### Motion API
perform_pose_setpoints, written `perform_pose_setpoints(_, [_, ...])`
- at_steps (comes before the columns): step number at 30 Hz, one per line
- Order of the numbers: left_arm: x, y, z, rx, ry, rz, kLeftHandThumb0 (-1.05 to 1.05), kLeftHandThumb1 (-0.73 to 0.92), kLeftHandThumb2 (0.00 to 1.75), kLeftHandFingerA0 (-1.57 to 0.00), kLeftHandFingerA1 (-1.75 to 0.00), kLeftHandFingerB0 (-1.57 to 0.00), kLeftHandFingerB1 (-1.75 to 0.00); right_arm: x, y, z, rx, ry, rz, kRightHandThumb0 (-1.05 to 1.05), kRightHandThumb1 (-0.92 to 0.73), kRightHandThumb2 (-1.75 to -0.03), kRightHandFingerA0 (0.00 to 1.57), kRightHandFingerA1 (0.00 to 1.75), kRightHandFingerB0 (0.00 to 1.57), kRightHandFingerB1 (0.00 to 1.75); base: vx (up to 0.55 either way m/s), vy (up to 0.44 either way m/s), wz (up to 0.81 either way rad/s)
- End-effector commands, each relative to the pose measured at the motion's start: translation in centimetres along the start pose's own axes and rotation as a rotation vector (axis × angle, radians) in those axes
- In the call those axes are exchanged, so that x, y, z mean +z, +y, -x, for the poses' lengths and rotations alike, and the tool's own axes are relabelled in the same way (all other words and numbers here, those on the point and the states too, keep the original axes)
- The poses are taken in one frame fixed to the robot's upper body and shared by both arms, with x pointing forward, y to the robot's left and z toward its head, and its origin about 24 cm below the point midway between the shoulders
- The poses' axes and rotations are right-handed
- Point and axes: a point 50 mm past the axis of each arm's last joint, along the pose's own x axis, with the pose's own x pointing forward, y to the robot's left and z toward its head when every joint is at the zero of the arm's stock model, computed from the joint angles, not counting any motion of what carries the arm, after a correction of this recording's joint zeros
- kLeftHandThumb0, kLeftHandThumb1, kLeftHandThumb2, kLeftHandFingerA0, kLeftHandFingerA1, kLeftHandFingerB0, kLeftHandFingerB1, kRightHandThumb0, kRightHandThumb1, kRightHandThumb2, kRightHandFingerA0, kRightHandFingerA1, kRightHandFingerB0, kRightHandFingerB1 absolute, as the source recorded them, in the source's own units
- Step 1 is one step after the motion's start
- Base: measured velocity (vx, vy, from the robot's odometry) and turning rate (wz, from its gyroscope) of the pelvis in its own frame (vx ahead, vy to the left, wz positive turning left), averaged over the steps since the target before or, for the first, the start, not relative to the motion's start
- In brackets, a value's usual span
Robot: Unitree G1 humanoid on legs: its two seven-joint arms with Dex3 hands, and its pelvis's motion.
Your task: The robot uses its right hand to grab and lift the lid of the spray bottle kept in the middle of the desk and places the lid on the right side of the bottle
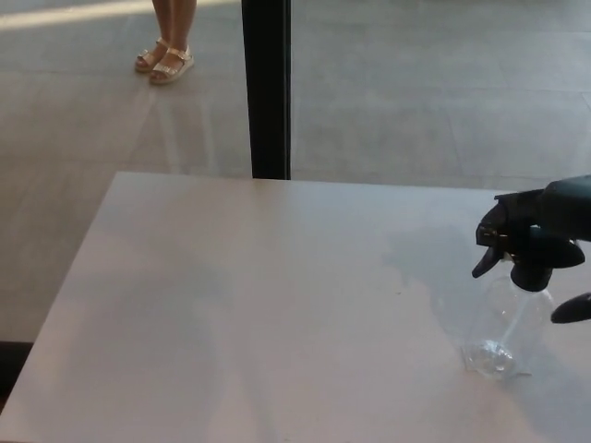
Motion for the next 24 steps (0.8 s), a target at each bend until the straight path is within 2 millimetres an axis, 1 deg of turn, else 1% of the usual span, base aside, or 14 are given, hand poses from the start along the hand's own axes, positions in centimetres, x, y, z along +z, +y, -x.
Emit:
perform_pose_setpoints(1, [0.15, 0.49, 0.15, -0.005, -0.018, -0.022, -0.98, 0.92, 0.75, -0.53, -0.48, -0.35, -0.38, -0.09, 0.02, 0.37, -0.213, 0.137, 0.158, -0.58, -0.67, -0.60, 0.84, 1.07, 0.34, 0.34, 0.00, 0.000, 0.00])
perform_pose_setpoints(2, [0.15, 0.50, 0.13, -0.005, -0.017, -0.021, -0.98, 0.92, 0.75, -0.53, -0.48, -0.35, -0.38, -0.03, 0.06, 0.36, -0.235, 0.129, 0.151, -0.58, -0.67, -0.60, 0.84, 1.07, 0.34, 0.34, 0.00, 0.000, 0.00])
perform_pose_setpoints(3, [-0.03, 0.49, 0.20, -0.007, -0.015, -0.018, -0.94, 0.78, 1.18, -0.49, -0.59, -0.33, -0.51, 0.26, 0.22, 0.30, -0.287, 0.108, 0.159, -0.54, -0.71, -0.62, 0.97, 1.29, 0.36, 0.36, 0.00, 0.000, 0.00])
perform_pose_setpoints(4, [-0.03, 0.49, 0.19, -0.007, -0.015, -0.018, -0.94, 0.78, 1.18, -0.49, -0.59, -0.33, -0.51, 0.27, 0.24, 0.30, -0.289, 0.109, 0.160, -0.54, -0.71, -0.62, 0.97, 1.29, 0.36, 0.36, 0.00, 0.000, 0.00])
perform_pose_setpoints(5, [0.04, 0.39, 0.19, -0.002, -0.022, -0.018, -0.92, 0.92, 0.74, -0.55, -0.53, -0.36, -0.39, 0.52, 0.25, 0.24, -0.310, 0.101, 0.174, -0.52, -0.76, -0.63, 0.96, 1.35, 0.39, 0.35, 0.00, 0.000, 0.00])
perform_pose_setpoints(6, [0.07, 0.37, 0.14, 0.004, -0.022, -0.010, -0.92, 0.92, 0.75, -0.56, -0.53, -0.38, -0.38, 0.67, 0.26, 0.20, -0.328, 0.089, 0.181, -0.52, -0.61, -0.99, 1.00, 1.20, 0.31, 0.51, 0.00, 0.000, 0.00])
perform_pose_setpoints(10, [0.04, 0.35, 0.15, 0.005, -0.026, -0.011, -0.92, 0.92, 0.78, -0.54, -0.52, -0.36, -0.38, 0.88, 0.23, 0.06, -0.364, 0.076, 0.174, -0.42, -0.66, -1.04, 1.14, 1.32, 0.42, 0.58, 0.00, 0.000, 0.00])
perform_pose_setpoints(11, [-0.21, 0.29, 0.29, 0.006, -0.024, -0.001, -0.94, 0.92, 0.79, -0.54, -0.53, -0.36, -0.38, 0.88, 0.14, 0.11, -0.368, 0.062, 0.160, -0.38, -0.81, -0.69, 0.84, 1.63, 0.57, 0.43, 0.00, 0.000, 0.00])
perform_pose_setpoints(12, [-0.21, 0.29, 0.26, 0.005, -0.024, -0.004, -0.94, 0.92, 0.76, -0.54, -0.52, -0.38, -0.38, 0.88, 0.06, 0.12, -0.371, 0.058, 0.159, -0.36, -0.81, -0.69, 0.84, 1.65, 0.59, 0.44, 0.00, 0.000, 0.00])
perform_pose_setpoints(13, [-0.22, 0.25, 0.24, 0.007, -0.024, -0.001, -0.88, 0.76, 1.18, -0.48, -0.59, -0.34, -0.50, 0.86, -0.03, 0.14, -0.374, 0.052, 0.155, -0.35, -0.80, -0.68, 0.82, 1.64, 0.62, 0.45, 0.00, 0.000, 0.00])
perform_pose_setpoints(15, [-0.18, 0.21, 0.18, 0.011, -0.022, -0.007, -0.95, 0.92, 0.82, -0.54, -0.52, -0.37, -0.38, 0.82, -0.19, 0.17, -0.386, 0.037, 0.149, -0.34, -0.79, -0.70, 0.85, 1.63, 0.67, 0.49, 0.00, 0.000, 0.00])
perform_pose_setpoints(16, [-0.19, 0.19, 0.19, 0.011, -0.024, -0.010, -0.92, 0.80, 1.22, -0.50, -0.59, -0.32, -0.48, 0.77, -0.19, 0.18, -0.392, 0.033, 0.152, -0.31, -0.76, -0.68, 0.85, 1.65, 0.74, 0.55, 0.00, 0.000, 0.00])
perform_pose_setpoints(17, [-0.23, 0.19, 0.15, 0.007, -0.025, -0.009, -0.93, 0.92, 0.78, -0.54, -0.51, -0.40, -0.38, 0.63, -0.15, 0.21, -0.395, 0.035, 0.152, -0.28, -0.74, -0.79, 0.89, 1.67, 0.84, 0.64, 0.00, 0.000, 0.00])
perform_pose_setpoints(24, [-0.35, 0.10, 0.21, 0.007, -0.032, -0.007, -0.97, 0.92, 0.76, -0.55, -0.51, -0.42, -0.41, 0.17, 0.48, 0.10, -0.397, 0.059, 0.181, -0.33, -0.74, -0.75, 0.93, 1.68, 0.81, 0.54, 0.00, 0.000, 0.00])
